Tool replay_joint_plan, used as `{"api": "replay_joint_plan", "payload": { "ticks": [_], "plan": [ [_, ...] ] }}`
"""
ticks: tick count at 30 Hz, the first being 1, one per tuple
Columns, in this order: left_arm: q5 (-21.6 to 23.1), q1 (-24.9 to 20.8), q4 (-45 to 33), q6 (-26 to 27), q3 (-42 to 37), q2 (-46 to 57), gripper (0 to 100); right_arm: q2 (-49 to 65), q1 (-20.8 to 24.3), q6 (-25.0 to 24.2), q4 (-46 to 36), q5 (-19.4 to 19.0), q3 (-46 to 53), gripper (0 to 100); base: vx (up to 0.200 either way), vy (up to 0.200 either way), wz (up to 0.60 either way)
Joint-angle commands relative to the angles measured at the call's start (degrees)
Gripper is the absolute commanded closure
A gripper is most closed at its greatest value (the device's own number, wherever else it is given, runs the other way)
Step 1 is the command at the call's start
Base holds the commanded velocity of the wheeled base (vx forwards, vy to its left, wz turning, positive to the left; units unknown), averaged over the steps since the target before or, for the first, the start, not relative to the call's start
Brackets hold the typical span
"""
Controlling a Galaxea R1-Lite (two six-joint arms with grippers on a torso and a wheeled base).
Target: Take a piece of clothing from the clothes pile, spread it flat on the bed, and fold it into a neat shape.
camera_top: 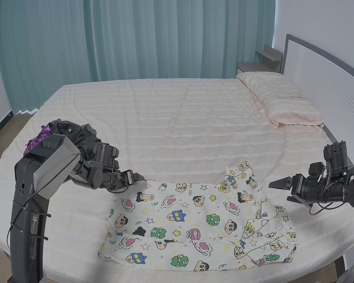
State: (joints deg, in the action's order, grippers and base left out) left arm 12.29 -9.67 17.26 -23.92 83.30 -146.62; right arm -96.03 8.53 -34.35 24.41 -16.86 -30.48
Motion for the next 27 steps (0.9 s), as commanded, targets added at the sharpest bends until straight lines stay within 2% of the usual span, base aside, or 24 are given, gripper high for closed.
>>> {"api": "replay_joint_plan", "payload": {
  "ticks": [1,5,10,12,18,23,25,27],
  "plan": [
    [0.1,-0.09,0.14,-0.34,0.73,-0.6,100,-2.32,0.52,-0.01,0.03,0.07,-2.48,0,0.0,0.0,0.0],
    [-0.51,0.09,0.58,-0.43,0.64,-0.51,100,-6.37,0.96,-0.01,-0.15,0.34,-6.61,0,0.0,0.0,0.0],
    [-2.53,0.97,0.76,-2.01,0.29,0.54,100,-15.42,0.7,0.6,-1.29,4.82,-16.11,0,0.0,0.0,0.0],
    [-2.88,1.05,0.76,-2.45,0.29,0.81,100,-17.18,0.7,0.69,-1.91,5.26,-17.86,0,0.0,0.0,0.0],
    [-4.29,1.58,0.67,-2.71,-1.12,2.21,100,-30.19,-0.01,0.87,-11.4,5.96,-35.53,0,0.0,0.0,0.0],
    [-4.91,1.23,0.76,-2.71,-3.14,3.62,100,-38.18,-0.54,1.66,-12.98,9.3,-43.35,0,0.0,0.0,0.0],
    [-4.91,1.23,0.76,-2.71,-3.14,3.62,100,-38.18,-0.54,1.66,-12.98,9.3,-43.35,0,0.0,0.0,0.0],
    [-5.7,1.23,0.58,-2.71,-3.67,4.41,100,-41.79,-1.06,3.06,-15.53,10.8,-47.83,0,0.0,0.0,0.0]
  ]
}}
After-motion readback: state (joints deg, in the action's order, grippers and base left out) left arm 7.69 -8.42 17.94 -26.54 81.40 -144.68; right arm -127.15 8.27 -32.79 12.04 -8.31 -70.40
